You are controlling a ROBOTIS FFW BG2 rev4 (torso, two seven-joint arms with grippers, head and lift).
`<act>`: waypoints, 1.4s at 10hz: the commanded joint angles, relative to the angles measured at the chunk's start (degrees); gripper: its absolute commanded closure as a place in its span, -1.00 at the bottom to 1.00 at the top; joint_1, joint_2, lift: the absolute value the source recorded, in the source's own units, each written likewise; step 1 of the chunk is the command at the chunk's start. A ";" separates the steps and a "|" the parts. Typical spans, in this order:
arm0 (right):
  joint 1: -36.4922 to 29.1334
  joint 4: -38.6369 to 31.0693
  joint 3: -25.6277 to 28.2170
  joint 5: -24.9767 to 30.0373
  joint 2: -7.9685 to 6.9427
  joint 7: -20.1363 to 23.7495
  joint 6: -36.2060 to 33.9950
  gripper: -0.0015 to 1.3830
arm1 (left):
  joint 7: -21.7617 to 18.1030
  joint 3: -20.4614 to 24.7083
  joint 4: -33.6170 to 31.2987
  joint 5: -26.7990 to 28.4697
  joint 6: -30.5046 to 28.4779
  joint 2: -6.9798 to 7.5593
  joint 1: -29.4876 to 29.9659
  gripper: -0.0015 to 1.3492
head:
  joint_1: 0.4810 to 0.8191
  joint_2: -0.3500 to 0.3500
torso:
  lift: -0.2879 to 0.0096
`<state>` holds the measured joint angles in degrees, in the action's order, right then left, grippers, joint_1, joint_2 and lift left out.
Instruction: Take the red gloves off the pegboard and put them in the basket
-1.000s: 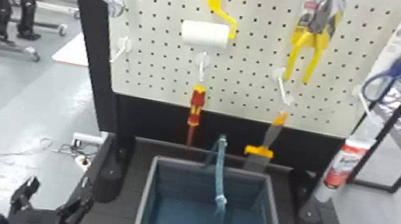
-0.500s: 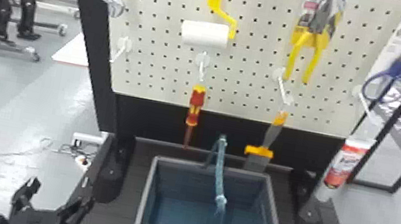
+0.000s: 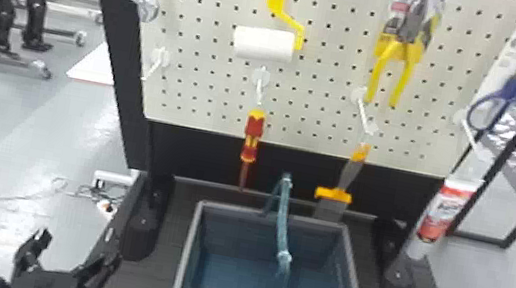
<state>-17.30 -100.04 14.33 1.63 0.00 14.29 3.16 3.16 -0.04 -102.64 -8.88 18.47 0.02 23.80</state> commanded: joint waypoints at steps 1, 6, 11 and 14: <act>-0.10 -0.06 0.00 -0.13 -0.05 0.04 0.00 -0.55 | 0.00 -0.05 -0.01 0.00 0.08 0.07 0.02 -0.61 | -0.60 0.00 | 0.26; -0.10 0.02 0.00 -0.22 -0.05 0.04 0.00 -0.55 | 0.00 -0.05 0.07 -0.18 0.34 -0.02 0.02 -0.61 | -0.60 0.00 | 0.26; 0.08 -0.06 0.00 -0.05 -0.05 0.04 0.00 -0.55 | 0.00 -0.14 0.25 -0.18 0.52 0.24 -0.25 -0.61 | -0.60 0.00 | 0.26; -0.01 -0.15 0.00 -0.05 -0.05 0.04 0.00 -0.55 | 0.00 -0.23 0.25 -0.18 0.60 0.24 -0.16 -0.61 | -0.60 0.00 | 0.26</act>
<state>-17.31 -100.15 14.33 1.58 0.00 14.28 3.16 3.16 -0.27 -102.39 -9.05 19.07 0.26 23.59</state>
